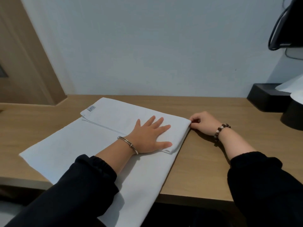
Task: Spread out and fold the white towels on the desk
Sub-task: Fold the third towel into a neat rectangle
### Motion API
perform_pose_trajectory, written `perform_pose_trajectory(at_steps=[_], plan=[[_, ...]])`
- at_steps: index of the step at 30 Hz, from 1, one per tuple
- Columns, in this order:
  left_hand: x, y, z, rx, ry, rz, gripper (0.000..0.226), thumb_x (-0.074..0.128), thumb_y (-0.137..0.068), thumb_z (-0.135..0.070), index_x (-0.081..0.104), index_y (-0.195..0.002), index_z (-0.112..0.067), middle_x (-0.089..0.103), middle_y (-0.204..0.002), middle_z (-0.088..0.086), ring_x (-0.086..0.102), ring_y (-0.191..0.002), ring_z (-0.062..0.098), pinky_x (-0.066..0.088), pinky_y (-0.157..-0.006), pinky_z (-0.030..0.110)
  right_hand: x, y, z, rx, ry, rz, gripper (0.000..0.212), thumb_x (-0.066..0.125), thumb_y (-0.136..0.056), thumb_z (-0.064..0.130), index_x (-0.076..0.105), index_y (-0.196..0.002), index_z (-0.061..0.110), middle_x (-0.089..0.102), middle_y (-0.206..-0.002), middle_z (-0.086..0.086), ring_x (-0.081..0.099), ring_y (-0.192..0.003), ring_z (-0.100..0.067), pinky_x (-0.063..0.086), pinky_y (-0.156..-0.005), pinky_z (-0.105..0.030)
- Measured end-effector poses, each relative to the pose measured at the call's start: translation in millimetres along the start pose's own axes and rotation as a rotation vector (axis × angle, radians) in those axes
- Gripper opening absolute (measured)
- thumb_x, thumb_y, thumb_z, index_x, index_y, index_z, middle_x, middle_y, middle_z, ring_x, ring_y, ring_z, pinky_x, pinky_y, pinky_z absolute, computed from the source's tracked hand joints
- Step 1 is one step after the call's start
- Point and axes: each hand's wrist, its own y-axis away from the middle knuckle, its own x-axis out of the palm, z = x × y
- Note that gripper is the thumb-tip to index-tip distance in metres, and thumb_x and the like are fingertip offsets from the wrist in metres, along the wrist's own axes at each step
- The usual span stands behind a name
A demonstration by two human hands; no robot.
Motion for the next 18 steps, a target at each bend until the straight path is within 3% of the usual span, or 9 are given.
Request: perform_pose_trajectory(at_steps=[3,5,6,8,10,11,13,15,18], plan=[[2,2,-11,0.002,-0.020,-0.044,0.076,0.027,-0.089,-0.068,0.011,-0.151,-0.027,-0.006,-0.159,-0.006,-0.013,-0.145,0.014,-0.001,-0.112,0.059,-6,-6,6,0.138,-0.047,0.063,0.036,0.043,-0.084,-0.005,0.066,-0.068,0.018,0.062,-0.077,0.002,0.054,-0.078,-0.012,0.037,-0.067,-0.022],[4,2,-14,0.005,-0.048,-0.069,0.078,0.025,-0.089,-0.068,0.010,-0.151,-0.022,-0.005,-0.159,-0.006,-0.012,-0.145,0.015,0.001,-0.113,0.057,-5,-13,16,0.194,-0.013,0.108,0.026,0.042,-0.088,0.007,0.061,-0.070,0.009,0.061,-0.079,-0.013,0.056,-0.081,-0.027,0.035,-0.063,-0.025],[4,3,-14,0.004,-0.053,-0.071,0.080,0.024,-0.089,-0.069,0.010,-0.151,-0.021,-0.005,-0.159,-0.006,-0.011,-0.145,0.015,0.001,-0.114,0.057,-4,-16,19,0.218,-0.010,0.105,0.028,0.040,-0.093,0.018,0.059,-0.076,0.007,0.060,-0.084,-0.018,0.056,-0.085,-0.031,0.035,-0.066,-0.028],[3,3,-14,0.000,-0.054,-0.058,0.083,0.024,-0.087,-0.071,0.008,-0.151,-0.021,-0.005,-0.159,-0.006,-0.011,-0.145,0.015,0.001,-0.114,0.057,-2,-19,23,0.274,-0.044,0.103,0.051,0.031,-0.097,0.044,0.062,-0.100,0.004,0.061,-0.106,-0.017,0.055,-0.101,-0.031,0.036,-0.081,-0.034],[2,3,-14,-0.002,-0.047,-0.048,0.087,0.024,-0.084,-0.074,0.007,-0.151,-0.021,-0.006,-0.159,-0.006,-0.010,-0.145,0.015,0.002,-0.114,0.057,-1,-21,23,0.291,-0.022,0.128,0.070,0.026,-0.095,0.060,0.054,-0.128,0.005,0.052,-0.133,-0.014,0.048,-0.121,-0.029,0.032,-0.097,-0.036],[2,2,-14,-0.002,-0.042,-0.046,0.089,0.024,-0.083,-0.076,0.007,-0.151,-0.021,-0.006,-0.159,-0.006,-0.010,-0.145,0.015,0.002,-0.113,0.057,-1,-22,23,0.289,-0.004,0.148,0.074,0.025,-0.093,0.064,0.051,-0.133,0.007,0.048,-0.139,-0.013,0.045,-0.125,-0.029,0.031,-0.099,-0.036],[2,2,-14,-0.002,-0.039,-0.041,0.092,0.024,-0.081,-0.078,0.006,-0.151,-0.022,-0.006,-0.159,-0.006,-0.010,-0.145,0.015,0.002,-0.113,0.058,0,-22,24,0.278,0.016,0.162,0.077,0.027,-0.091,0.068,0.055,-0.129,0.008,0.052,-0.135,-0.012,0.049,-0.119,-0.029,0.034,-0.095,-0.036],[2,2,-15,-0.001,-0.048,-0.038,0.093,0.024,-0.080,-0.078,0.006,-0.151,-0.021,-0.006,-0.159,-0.005,-0.009,-0.145,0.016,0.003,-0.113,0.058,3,-20,25,0.263,0.043,0.141,0.071,0.033,-0.089,0.067,0.063,-0.113,0.007,0.061,-0.117,-0.011,0.056,-0.103,-0.028,0.040,-0.088,-0.035],[2,1,-14,-0.005,-0.070,-0.047,0.094,0.025,-0.079,-0.079,0.007,-0.151,-0.021,-0.005,-0.159,-0.005,-0.008,-0.145,0.016,0.005,-0.113,0.058,9,-15,24,0.214,0.125,0.077,0.064,0.037,-0.092,0.061,0.064,-0.098,0.003,0.063,-0.102,-0.012,0.057,-0.095,-0.030,0.042,-0.093,-0.039]])
